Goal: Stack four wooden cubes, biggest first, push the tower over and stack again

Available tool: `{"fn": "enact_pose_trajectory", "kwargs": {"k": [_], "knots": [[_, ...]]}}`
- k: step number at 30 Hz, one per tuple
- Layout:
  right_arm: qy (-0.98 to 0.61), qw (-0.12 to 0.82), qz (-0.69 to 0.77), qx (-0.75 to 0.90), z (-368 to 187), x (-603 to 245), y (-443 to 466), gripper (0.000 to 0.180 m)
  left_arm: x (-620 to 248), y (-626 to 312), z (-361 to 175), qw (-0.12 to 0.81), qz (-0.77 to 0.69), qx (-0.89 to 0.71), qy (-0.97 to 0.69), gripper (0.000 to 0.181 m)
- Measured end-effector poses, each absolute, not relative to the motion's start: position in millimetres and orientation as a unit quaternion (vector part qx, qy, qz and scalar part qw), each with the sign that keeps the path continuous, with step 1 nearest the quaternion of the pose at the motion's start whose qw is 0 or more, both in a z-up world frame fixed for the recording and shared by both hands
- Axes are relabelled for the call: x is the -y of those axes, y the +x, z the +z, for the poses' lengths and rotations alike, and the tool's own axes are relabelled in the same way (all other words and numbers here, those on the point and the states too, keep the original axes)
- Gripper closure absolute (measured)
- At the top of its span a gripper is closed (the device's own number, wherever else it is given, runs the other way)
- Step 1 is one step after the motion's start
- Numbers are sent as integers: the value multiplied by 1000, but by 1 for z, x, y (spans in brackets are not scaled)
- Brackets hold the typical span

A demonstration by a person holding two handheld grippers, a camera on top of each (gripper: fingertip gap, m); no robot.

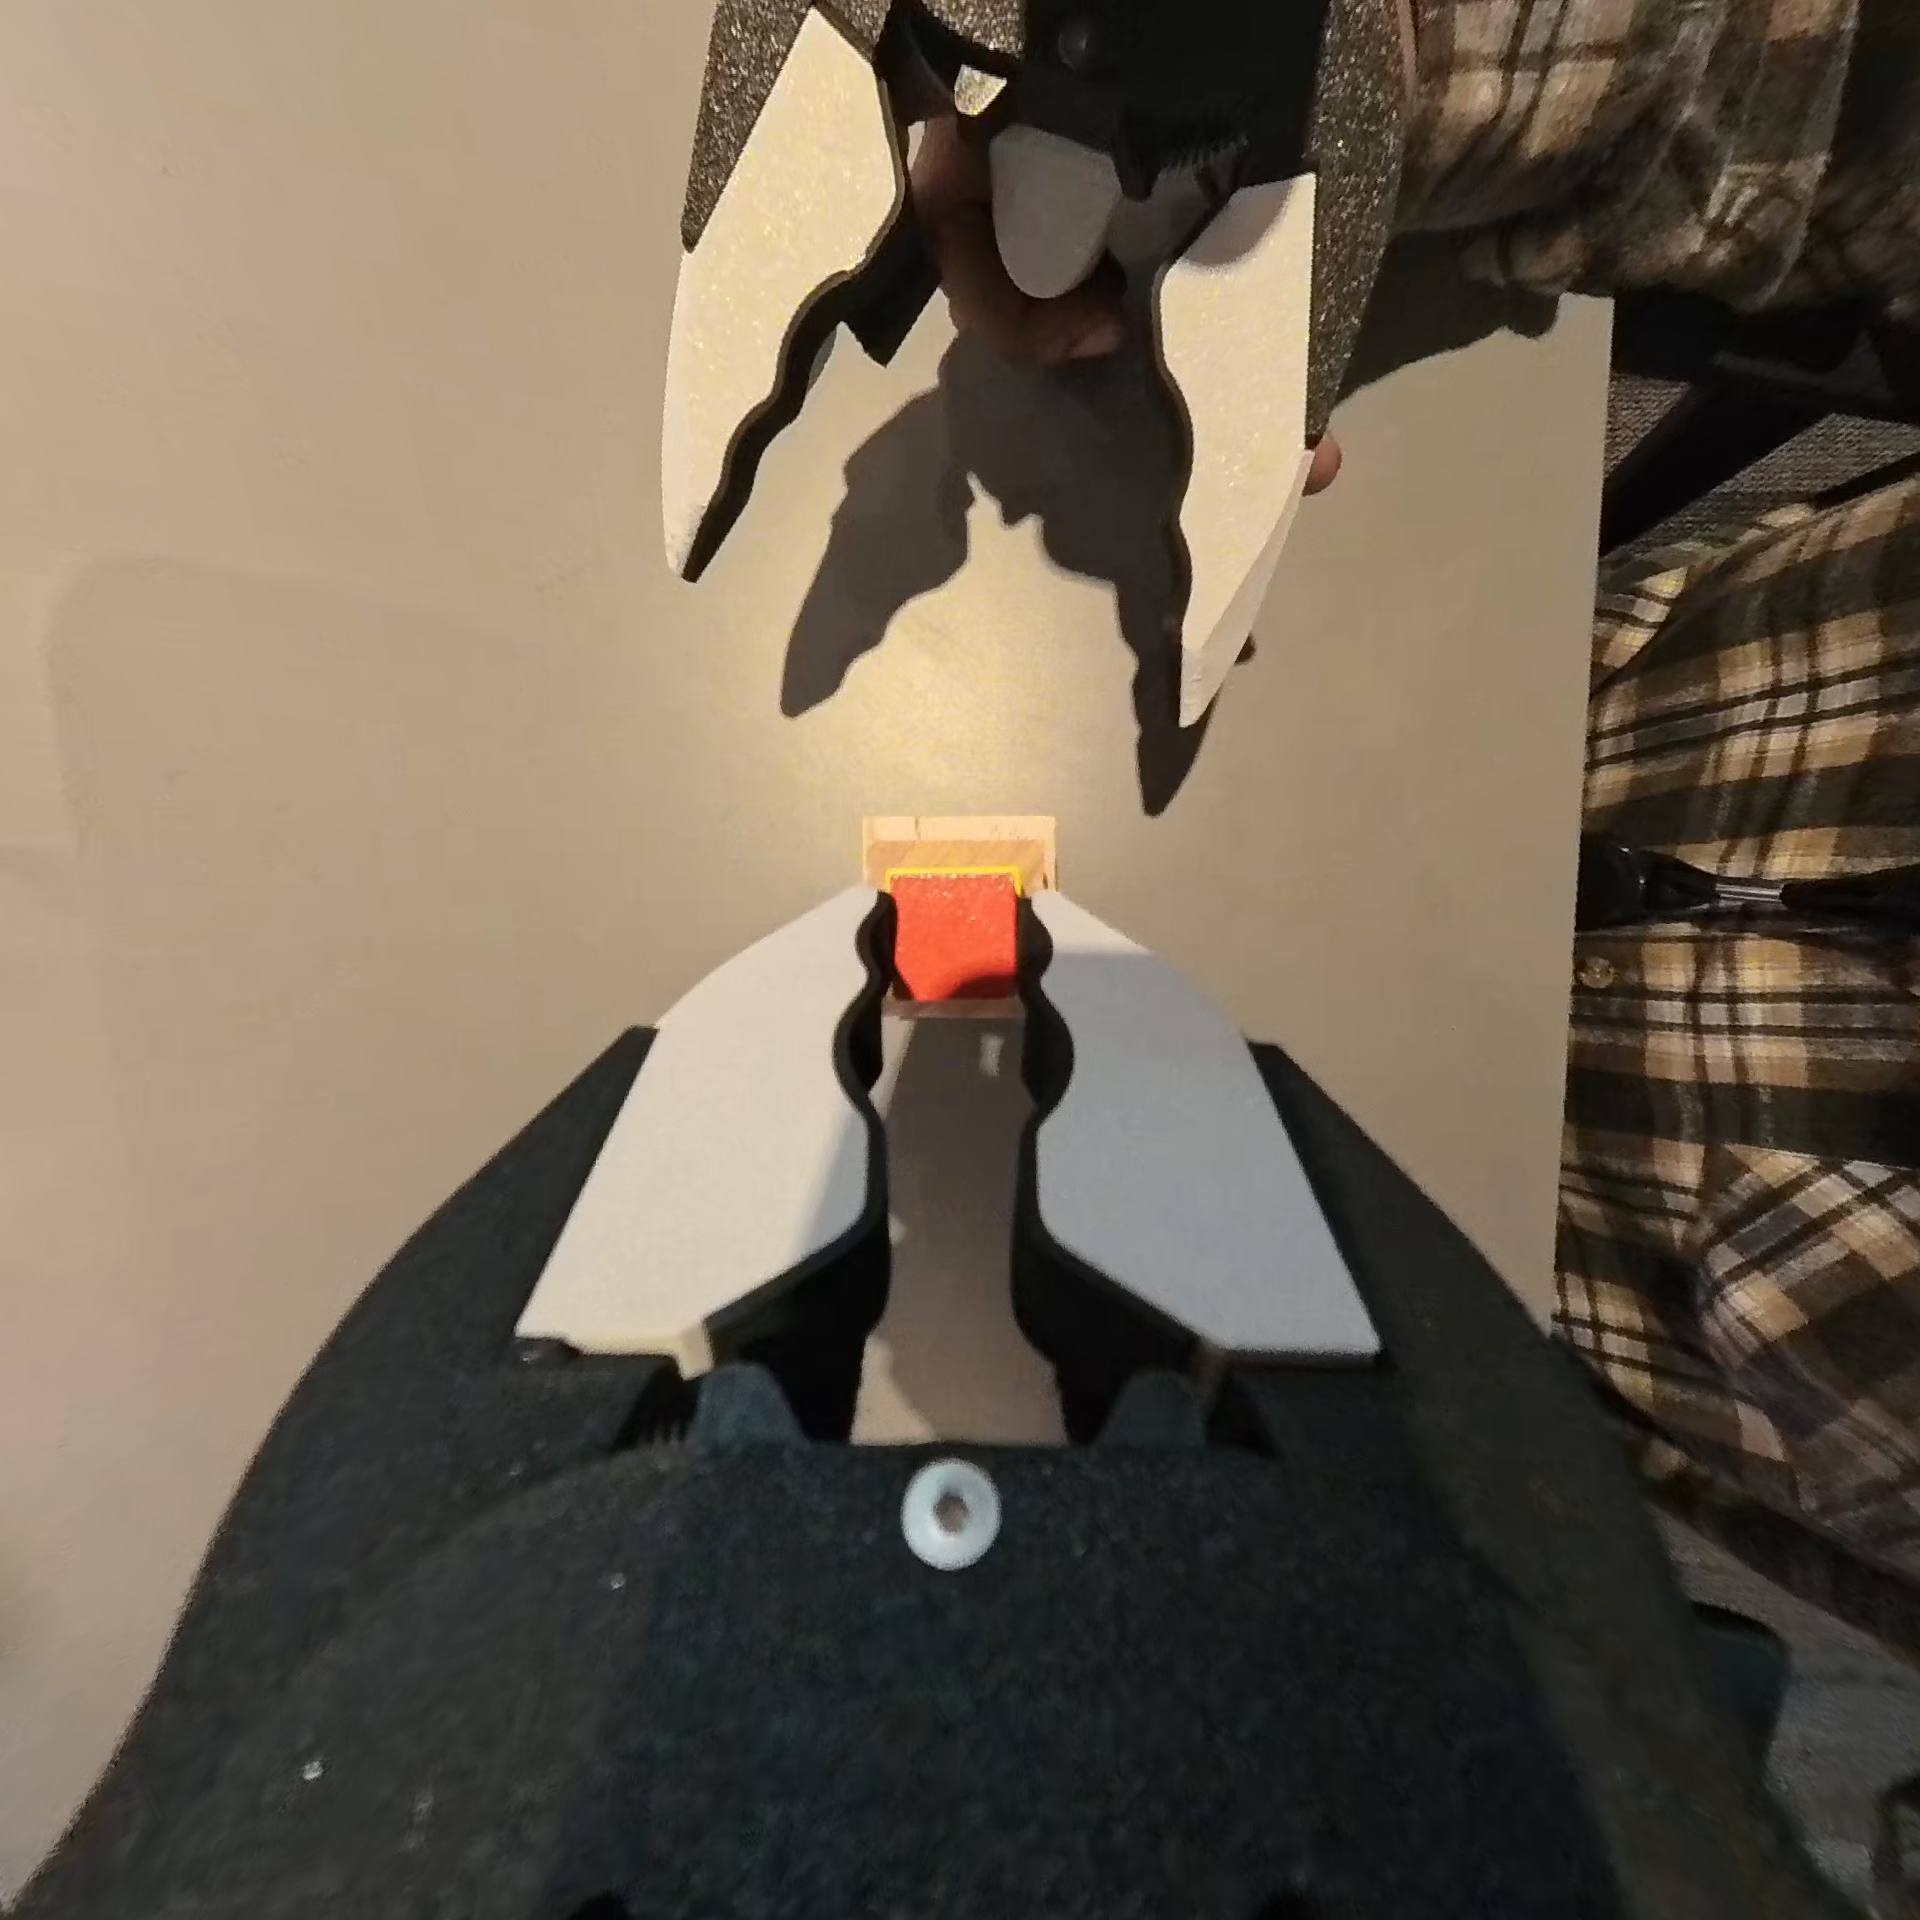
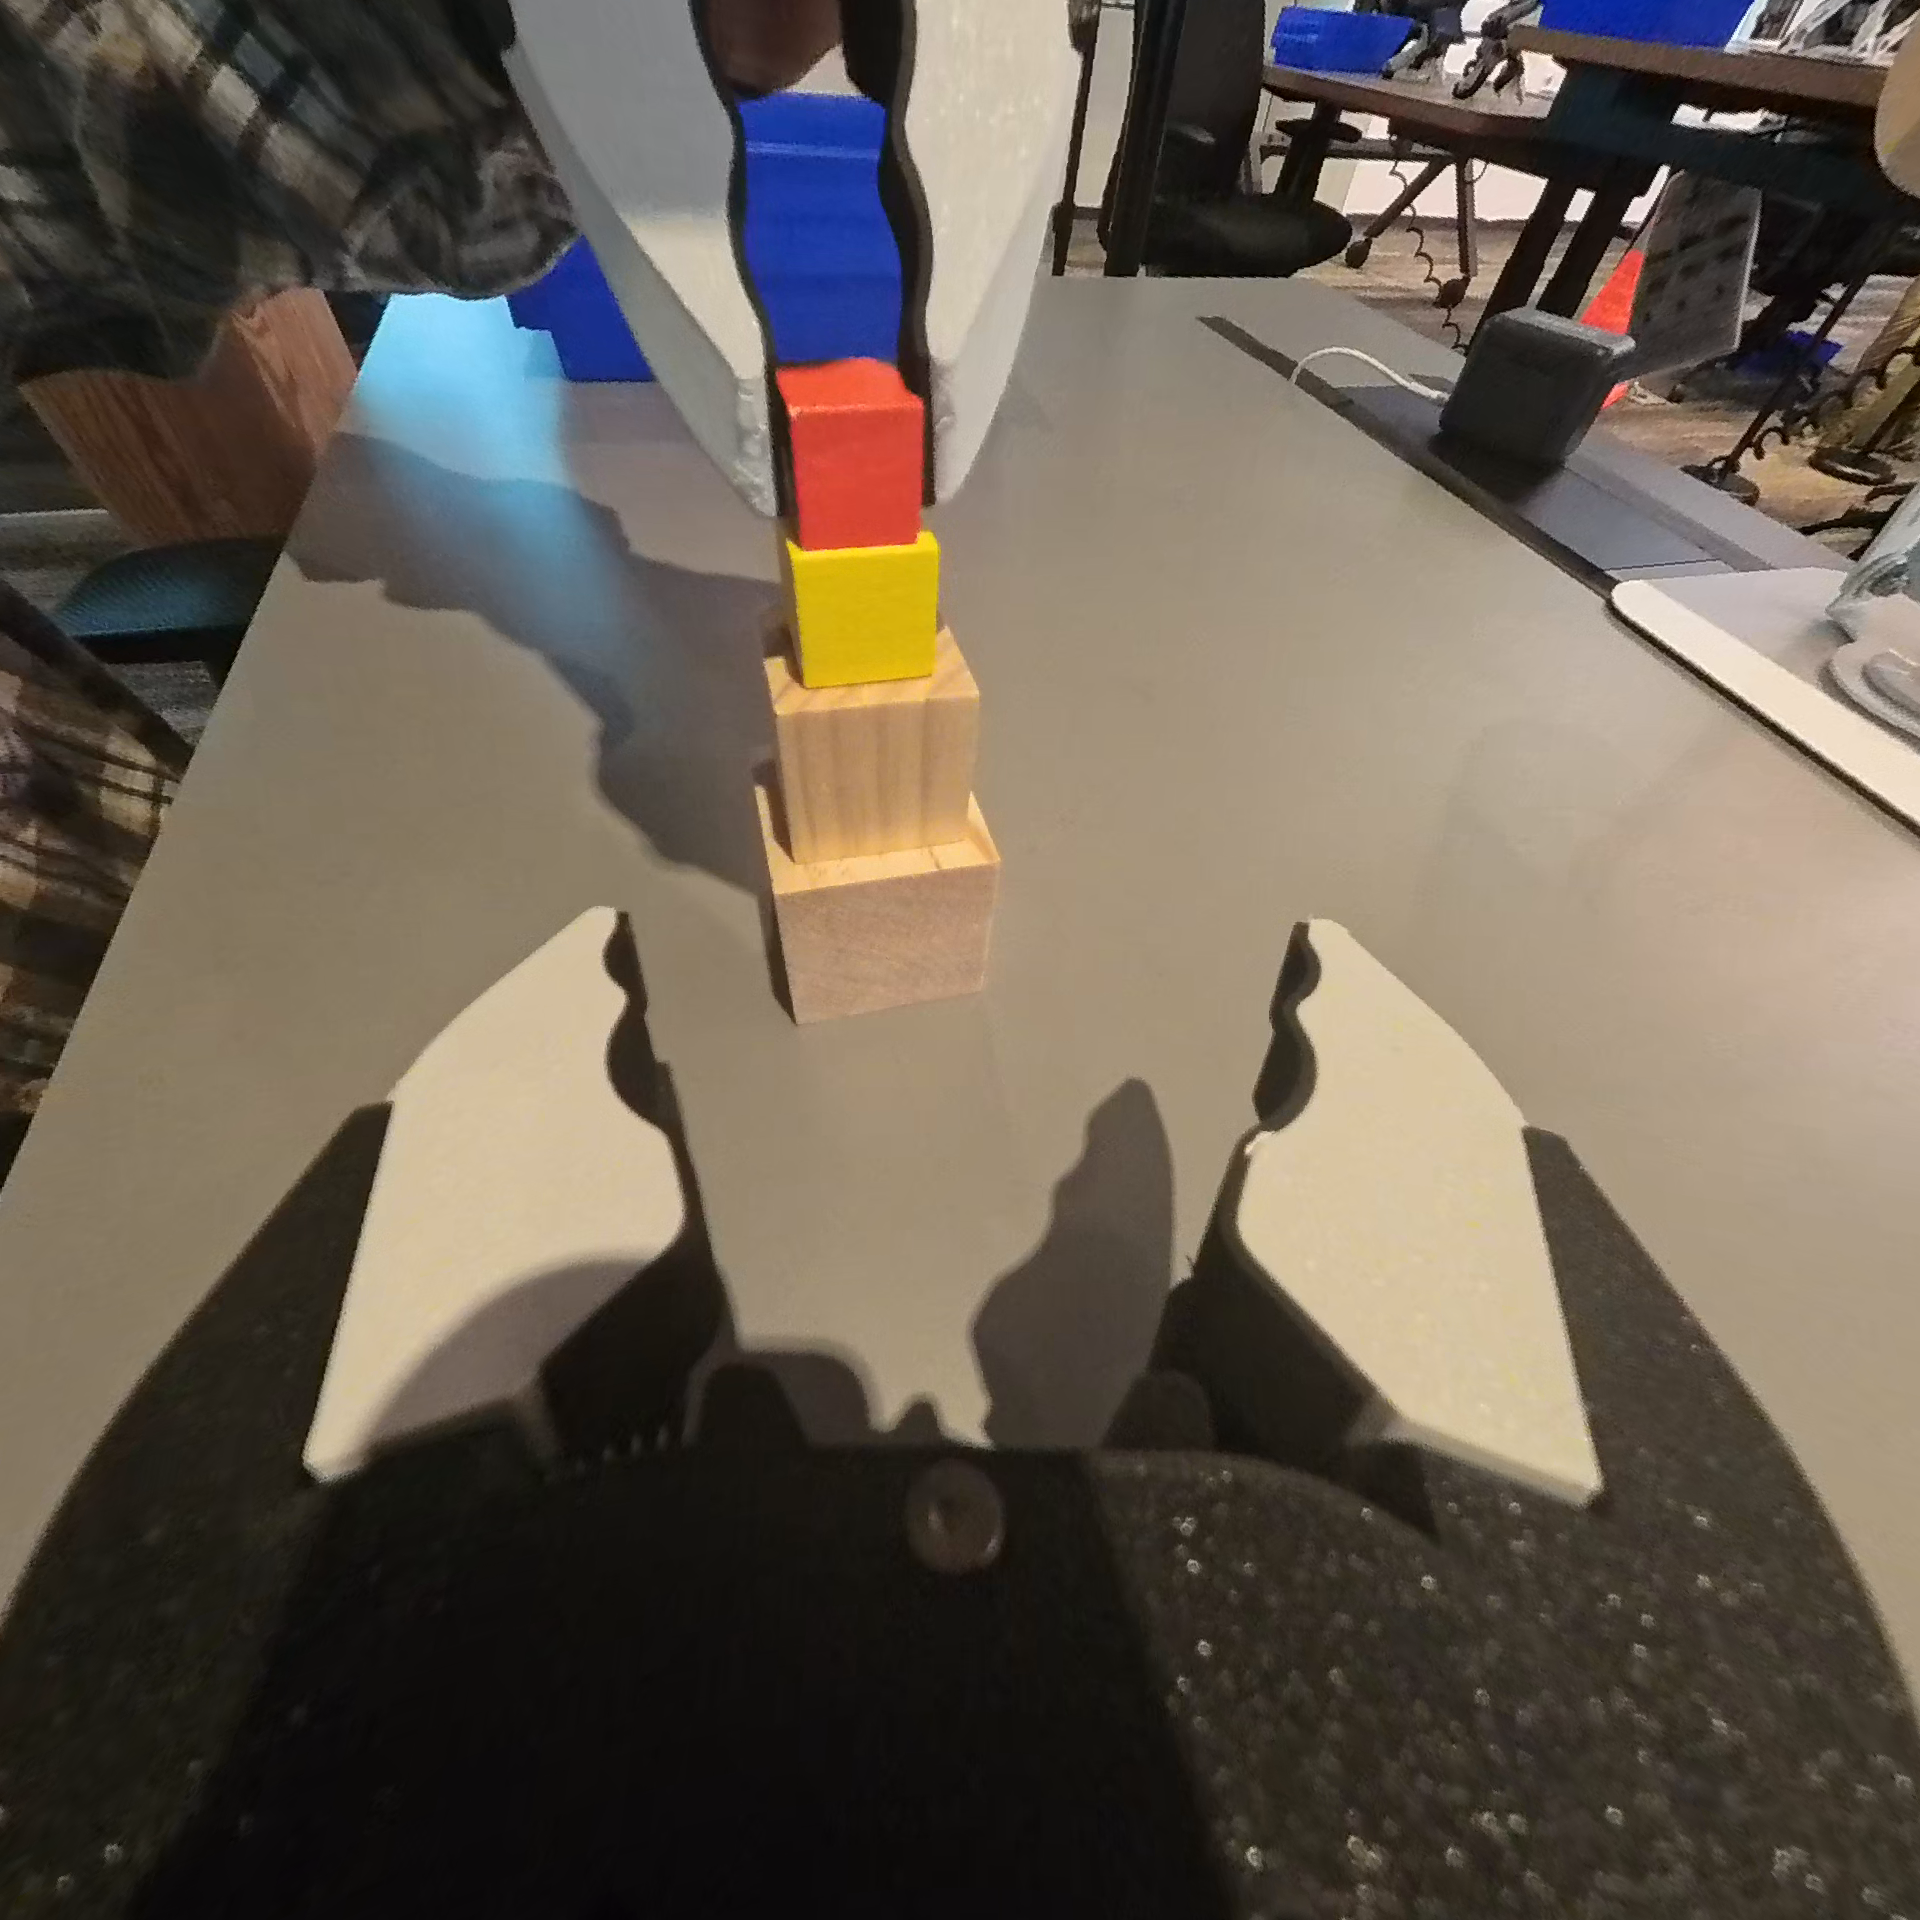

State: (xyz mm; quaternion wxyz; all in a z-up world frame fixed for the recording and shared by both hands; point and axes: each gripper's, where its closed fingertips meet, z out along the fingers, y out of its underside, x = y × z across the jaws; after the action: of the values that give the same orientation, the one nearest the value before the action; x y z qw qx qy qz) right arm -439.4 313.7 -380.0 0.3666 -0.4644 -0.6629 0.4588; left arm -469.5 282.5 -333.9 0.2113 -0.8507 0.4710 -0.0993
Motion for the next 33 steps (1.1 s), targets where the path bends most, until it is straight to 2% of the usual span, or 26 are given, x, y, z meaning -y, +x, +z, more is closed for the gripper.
{"fn": "enact_pose_trajectory", "kwargs": {"k": [12,17,20,25,28,33], "knots": [[-464,366,459,663,-380,-314,-440,66,-284,-470,-336,211,-99,-469,-852,154],[-464,367,460,662,-379,-314,-439,66,-282,-471,-327,225,-111,-463,-850,138],[-465,367,461,661,-379,-314,-439,66,-283,-481,-295,288,-135,-437,-842,121],[-466,367,459,661,-380,-314,-439,66,-285,-542,-247,446,-151,-307,-827,113],[-468,369,458,659,-380,-315,-439,66,-277,-583,-256,506,-165,-222,-817,113],[-497,386,437,642,-374,-325,-439,63,-262,-649,-309,534,-135,-138,-823,114]]}}
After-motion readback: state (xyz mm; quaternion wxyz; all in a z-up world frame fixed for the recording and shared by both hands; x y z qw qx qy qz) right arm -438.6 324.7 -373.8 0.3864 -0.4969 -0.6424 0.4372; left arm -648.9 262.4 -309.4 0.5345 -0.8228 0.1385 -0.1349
